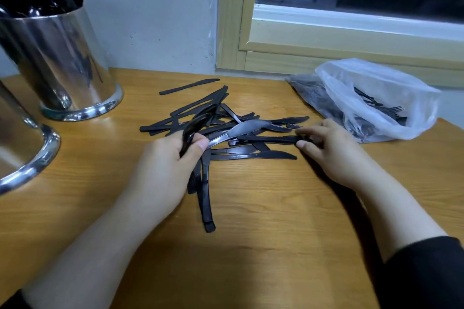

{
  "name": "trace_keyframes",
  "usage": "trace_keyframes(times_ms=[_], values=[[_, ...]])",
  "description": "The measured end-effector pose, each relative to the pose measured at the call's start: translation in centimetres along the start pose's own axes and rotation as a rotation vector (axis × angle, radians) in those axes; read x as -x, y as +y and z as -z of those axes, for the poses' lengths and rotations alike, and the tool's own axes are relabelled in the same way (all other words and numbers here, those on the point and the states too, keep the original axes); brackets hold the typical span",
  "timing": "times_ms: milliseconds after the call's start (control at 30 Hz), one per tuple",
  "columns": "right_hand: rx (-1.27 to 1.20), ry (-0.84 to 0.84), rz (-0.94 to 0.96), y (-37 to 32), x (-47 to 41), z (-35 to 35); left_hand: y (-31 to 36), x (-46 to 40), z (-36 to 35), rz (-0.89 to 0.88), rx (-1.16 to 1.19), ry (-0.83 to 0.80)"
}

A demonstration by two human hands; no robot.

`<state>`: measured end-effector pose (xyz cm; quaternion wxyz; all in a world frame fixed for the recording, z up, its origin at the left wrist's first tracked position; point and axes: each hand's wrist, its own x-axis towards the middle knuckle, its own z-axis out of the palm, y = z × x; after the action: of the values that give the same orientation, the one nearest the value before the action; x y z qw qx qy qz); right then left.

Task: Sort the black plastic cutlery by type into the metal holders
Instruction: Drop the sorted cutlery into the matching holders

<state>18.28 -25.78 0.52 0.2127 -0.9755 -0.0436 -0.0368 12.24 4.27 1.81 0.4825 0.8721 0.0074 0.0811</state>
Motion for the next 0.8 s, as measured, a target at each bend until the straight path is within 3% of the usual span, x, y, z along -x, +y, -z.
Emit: trace_keyframes(times_ms=[333, 533, 633, 800], values=[[-0.188, 0.040, -0.018, -1.1, 0.3, 0.4, 0.2, 0.1, 0.1, 0.003, 0.034, 0.053], [-0.636, 0.236, 0.008, -3.1, 1.5, 1.3, -0.3, 0.1, 0.0, -0.066, 0.037, 0.098], [-0.843, 0.117, 0.032, -4.1, 2.1, 1.1, -0.3, 0.2, 0.1, -0.098, 0.023, 0.141], [-1.150, -0.086, 0.089, -5.3, 2.2, 0.4, -0.4, 0.3, 0.2, -0.126, -0.074, 0.064]])
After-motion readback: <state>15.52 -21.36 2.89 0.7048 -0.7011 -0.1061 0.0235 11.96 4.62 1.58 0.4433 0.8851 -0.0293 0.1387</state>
